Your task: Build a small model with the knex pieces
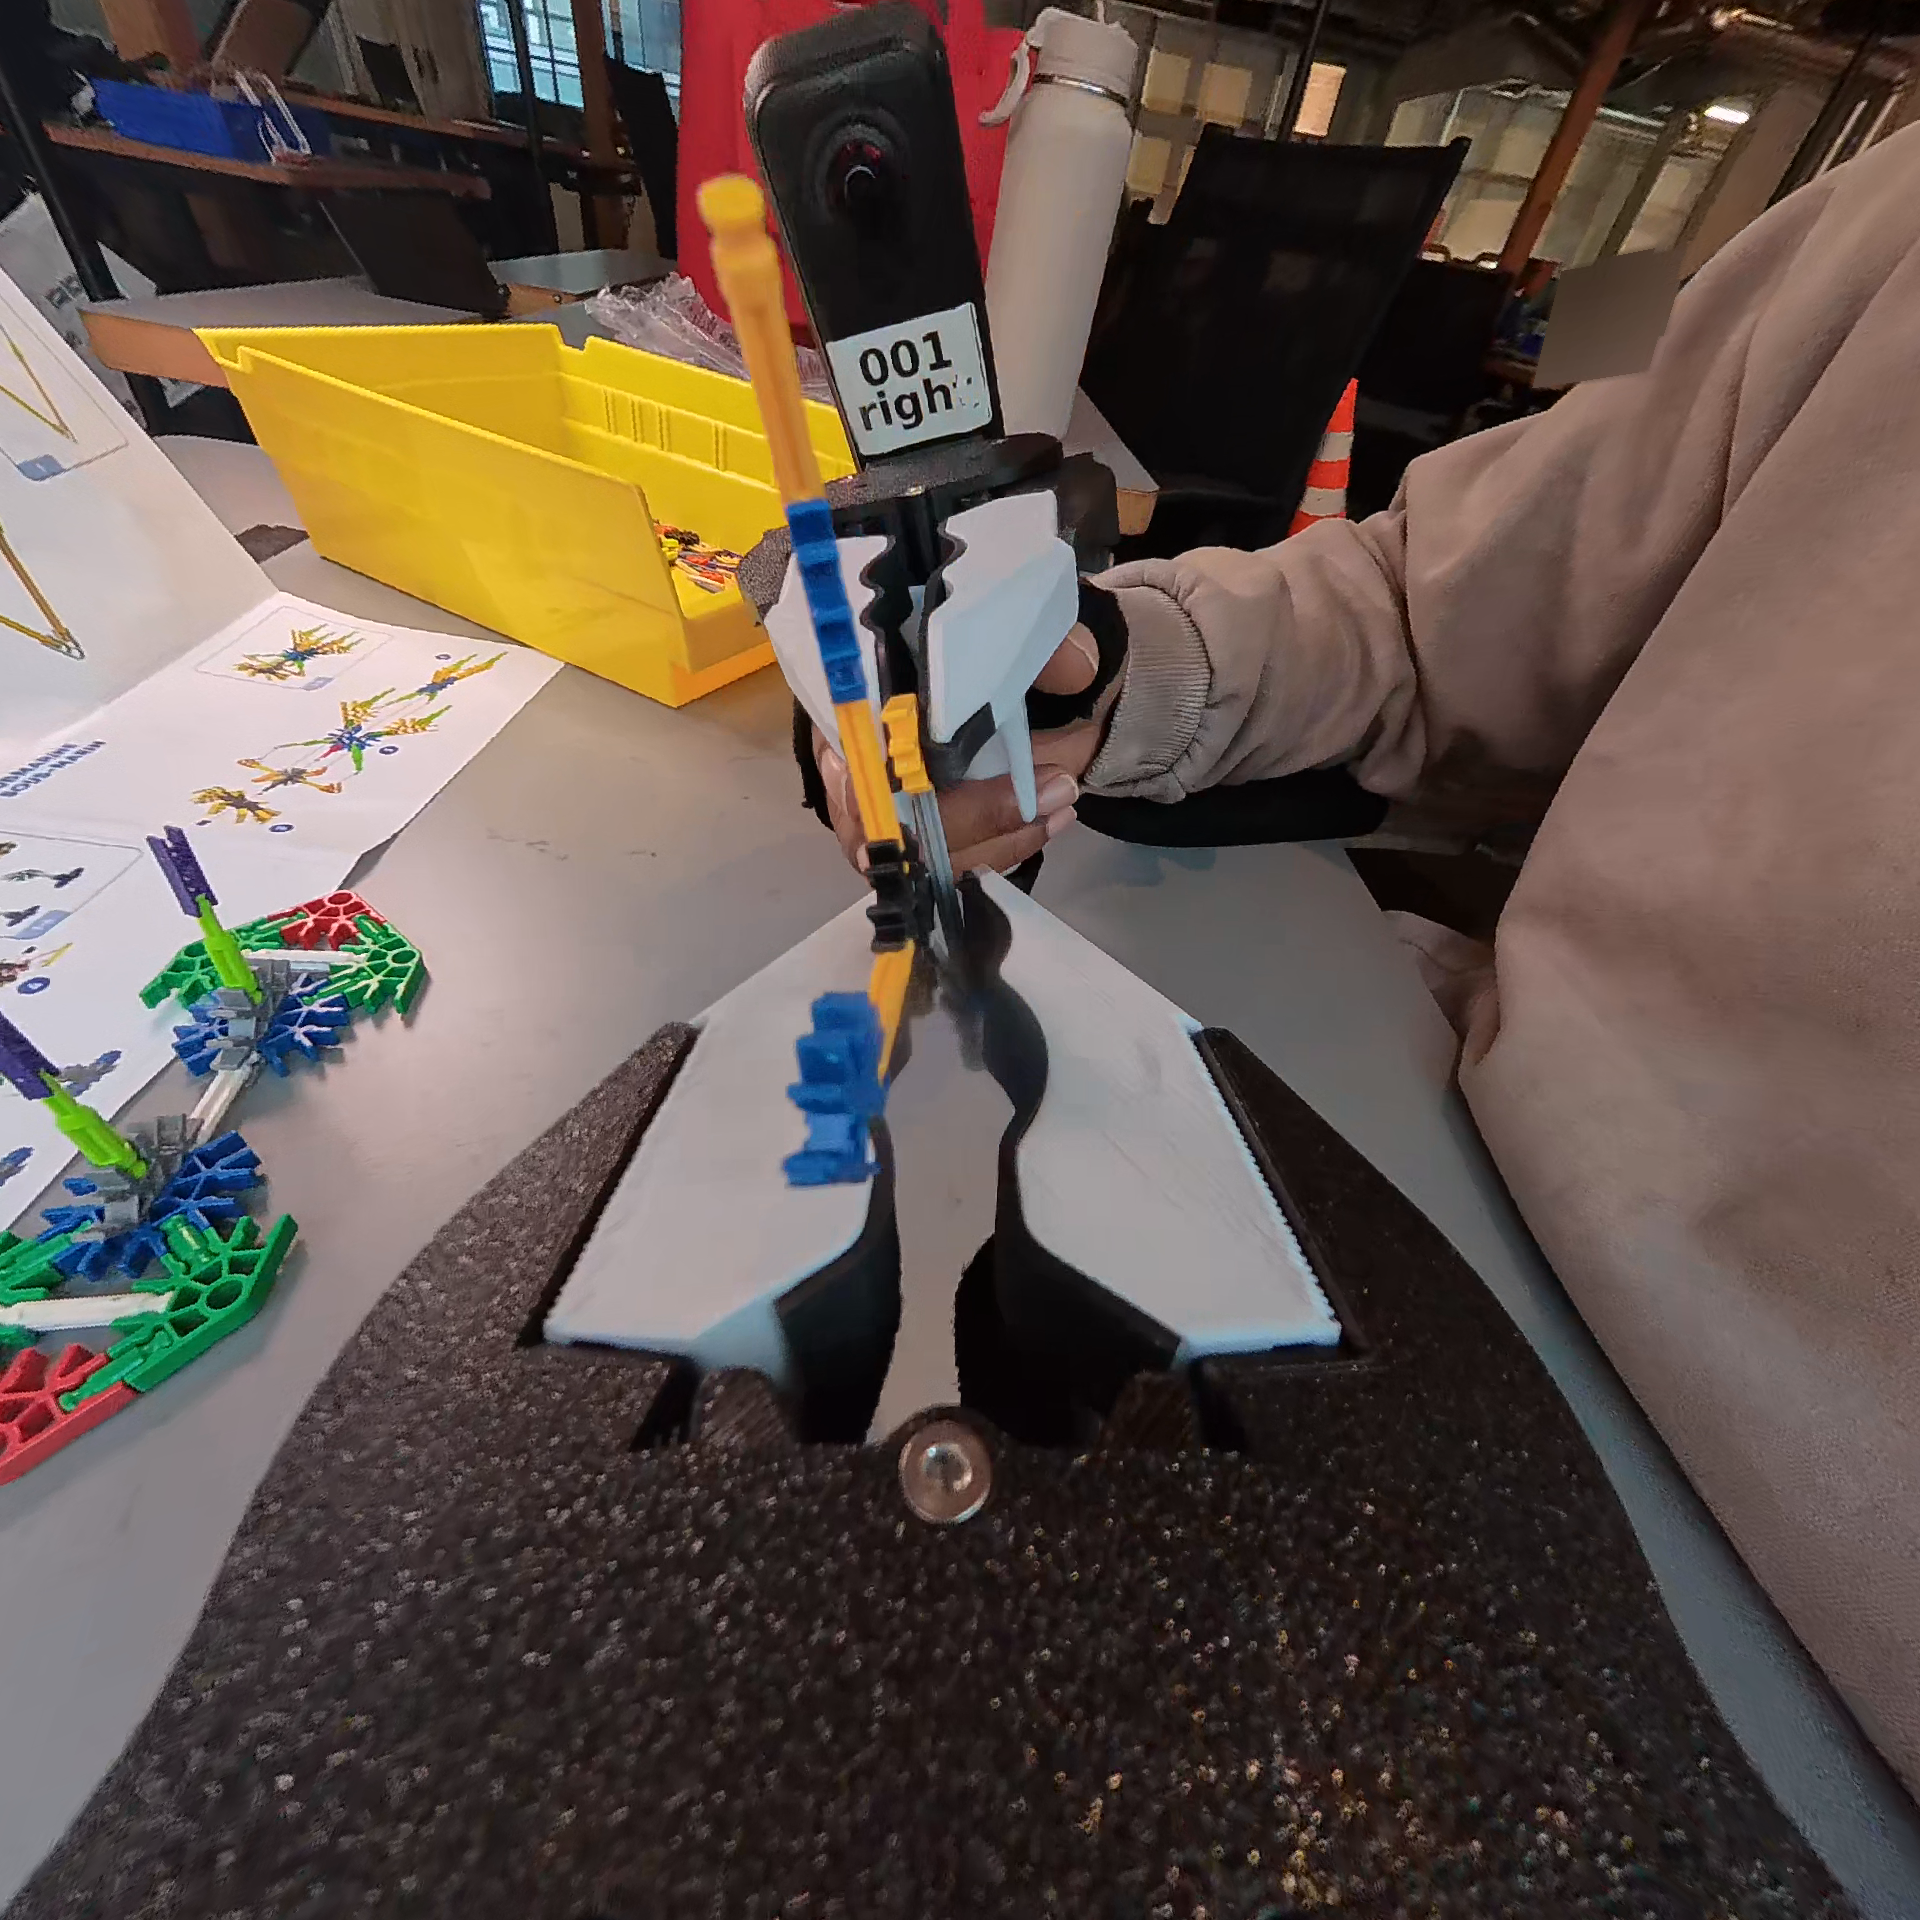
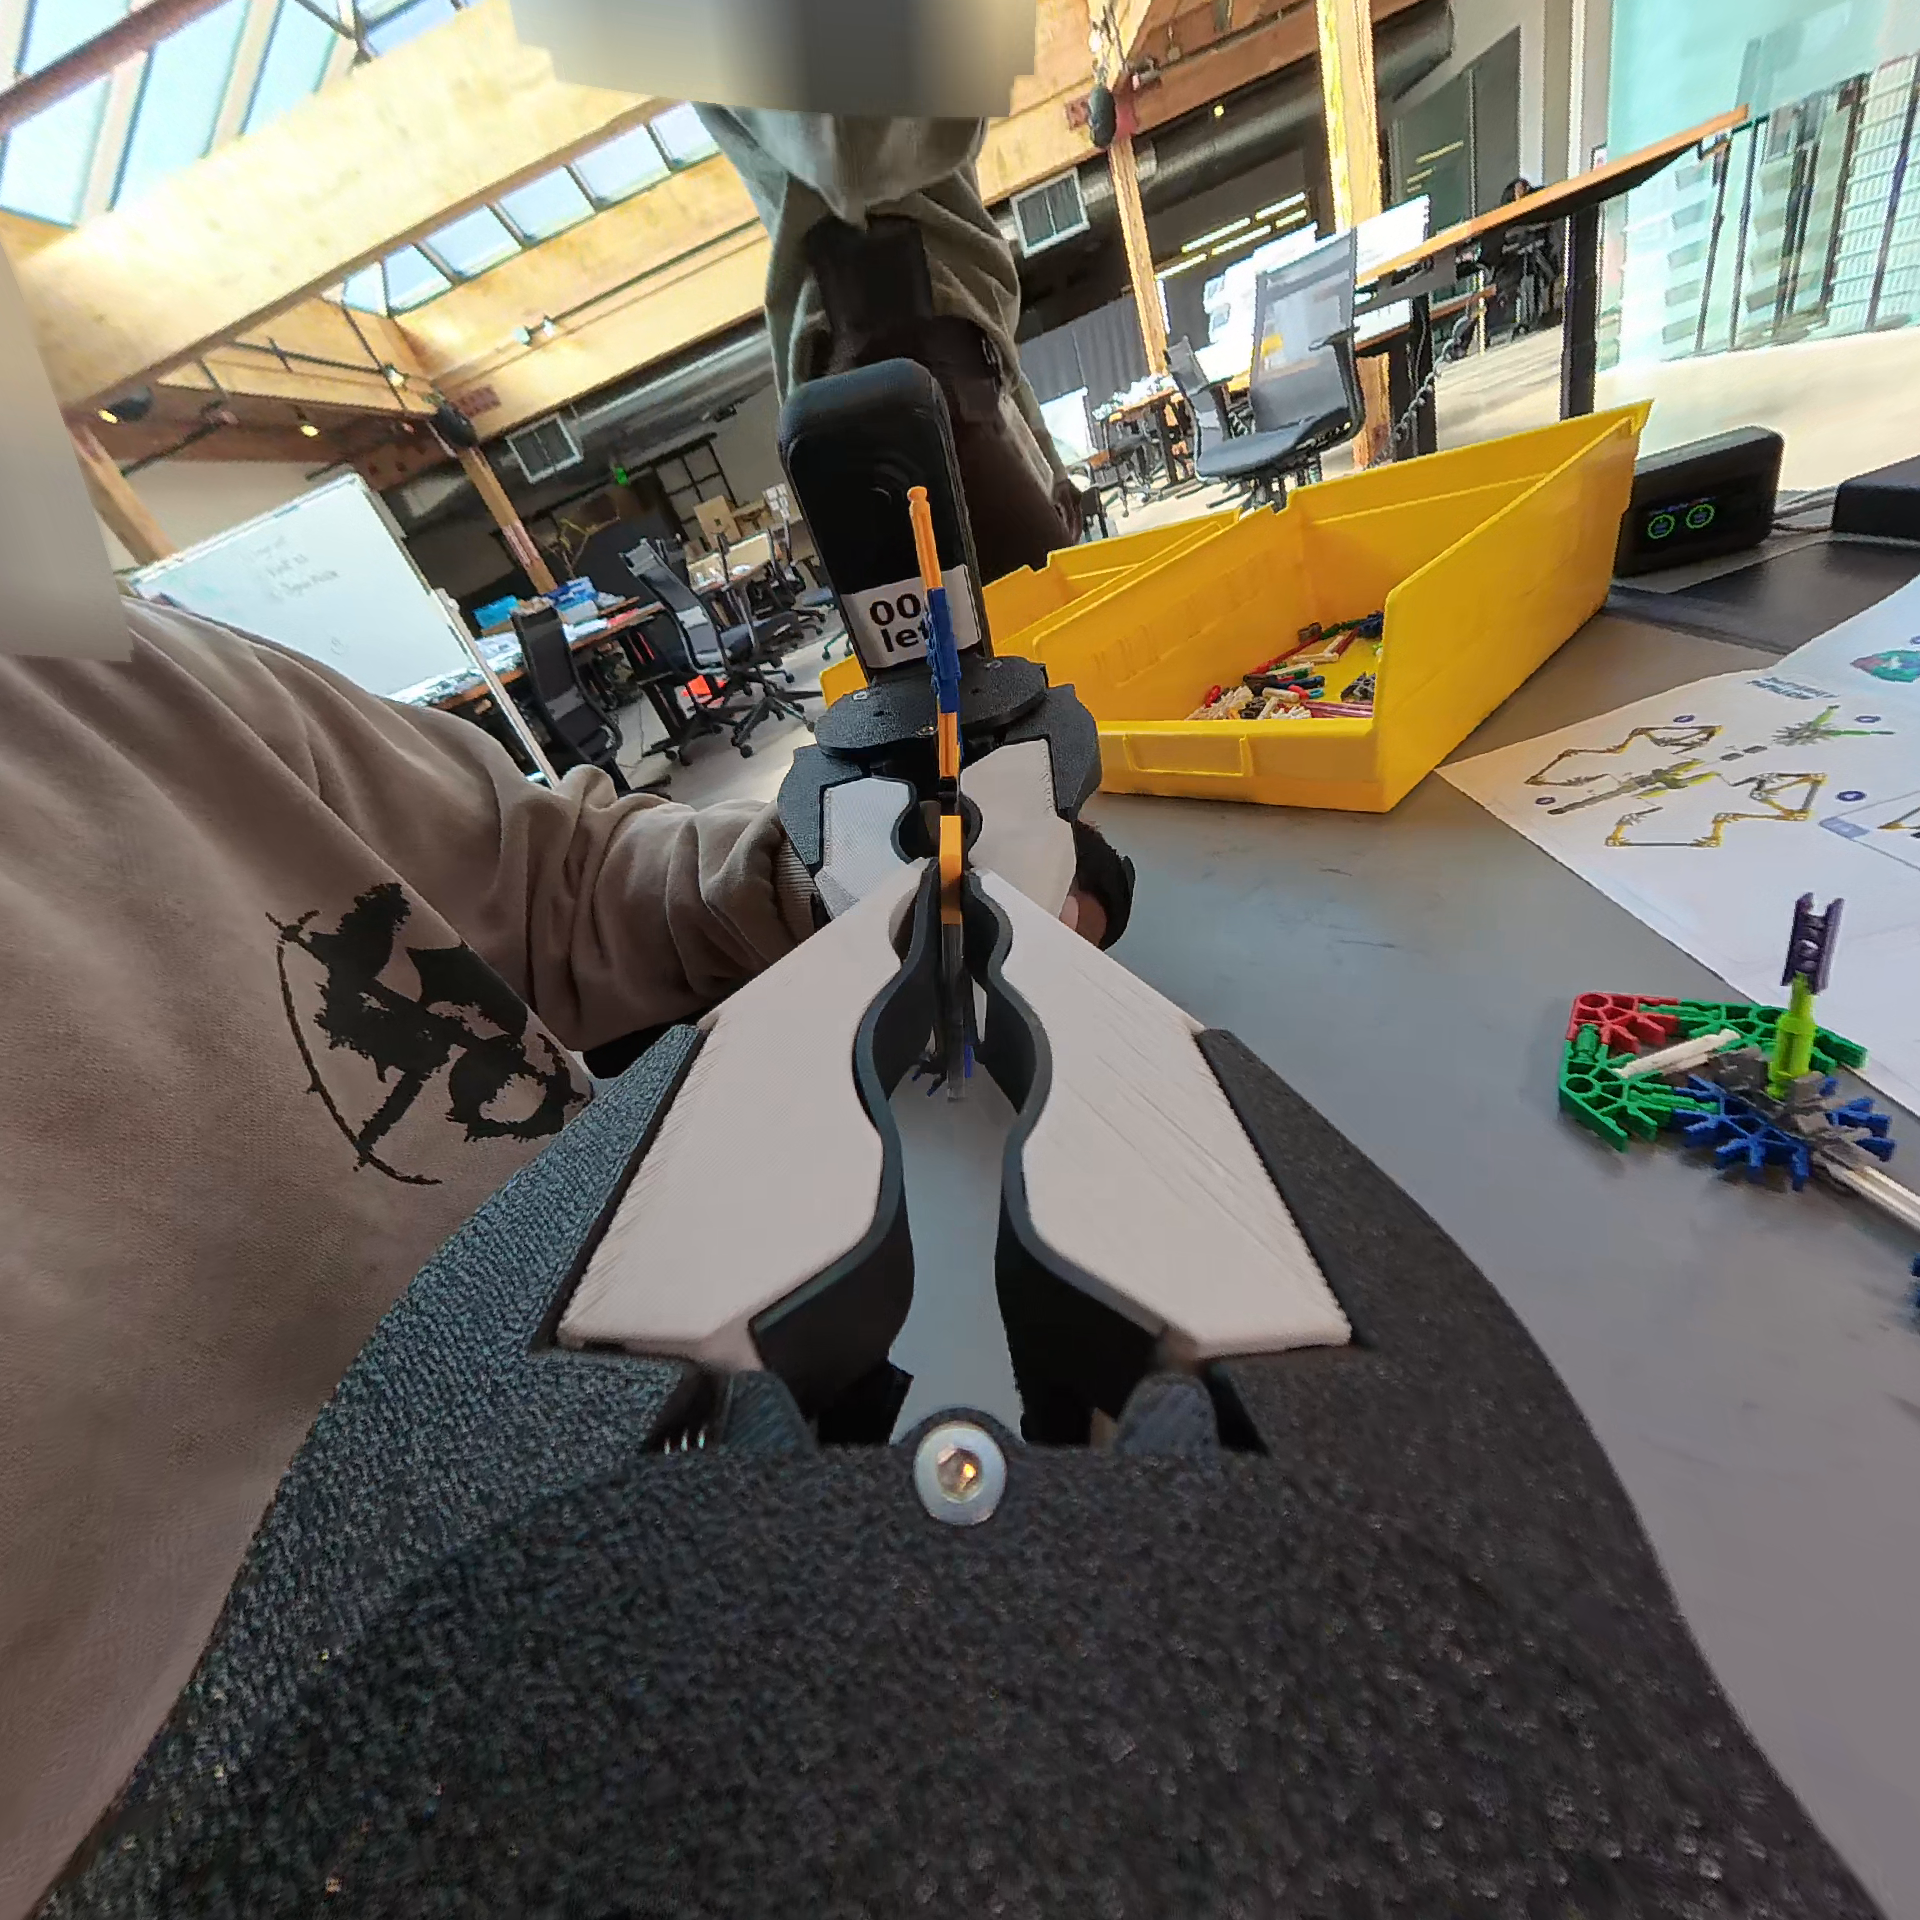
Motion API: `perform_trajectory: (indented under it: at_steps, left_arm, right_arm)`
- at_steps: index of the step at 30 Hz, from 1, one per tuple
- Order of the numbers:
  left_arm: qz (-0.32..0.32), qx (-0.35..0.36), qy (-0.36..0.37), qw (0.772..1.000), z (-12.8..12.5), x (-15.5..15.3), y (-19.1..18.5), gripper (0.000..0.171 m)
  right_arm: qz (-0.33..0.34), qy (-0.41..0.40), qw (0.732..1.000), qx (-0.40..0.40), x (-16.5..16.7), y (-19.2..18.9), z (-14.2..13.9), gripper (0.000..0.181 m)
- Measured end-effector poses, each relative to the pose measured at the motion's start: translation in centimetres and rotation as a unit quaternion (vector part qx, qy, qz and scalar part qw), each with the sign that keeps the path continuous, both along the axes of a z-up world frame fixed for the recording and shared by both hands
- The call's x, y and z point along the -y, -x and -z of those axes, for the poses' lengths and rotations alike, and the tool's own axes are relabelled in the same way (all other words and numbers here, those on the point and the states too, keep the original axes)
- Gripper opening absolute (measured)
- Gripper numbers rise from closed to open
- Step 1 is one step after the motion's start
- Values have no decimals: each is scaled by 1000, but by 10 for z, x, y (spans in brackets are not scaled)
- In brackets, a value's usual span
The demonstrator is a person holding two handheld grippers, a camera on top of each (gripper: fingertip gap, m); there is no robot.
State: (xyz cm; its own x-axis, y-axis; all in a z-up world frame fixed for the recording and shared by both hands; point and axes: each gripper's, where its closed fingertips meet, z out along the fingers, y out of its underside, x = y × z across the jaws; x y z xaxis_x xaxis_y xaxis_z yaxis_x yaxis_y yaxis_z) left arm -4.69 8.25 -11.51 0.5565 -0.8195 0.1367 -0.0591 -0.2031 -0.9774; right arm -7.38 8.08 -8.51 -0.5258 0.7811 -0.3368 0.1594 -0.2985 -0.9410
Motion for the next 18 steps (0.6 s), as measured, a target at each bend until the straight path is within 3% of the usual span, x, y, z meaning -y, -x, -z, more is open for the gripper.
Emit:
perform_trajectory:
  at_steps: [8,18]
  left_arm:
    - [-6,-21,-16,1000,0,0,3,1]
    - [-4,-102,-64,993,9,4,5,0]
  right_arm:
    - [-19,23,1000,4,4,-2,0,3]
    - [-84,130,987,48,12,-4,6,4]
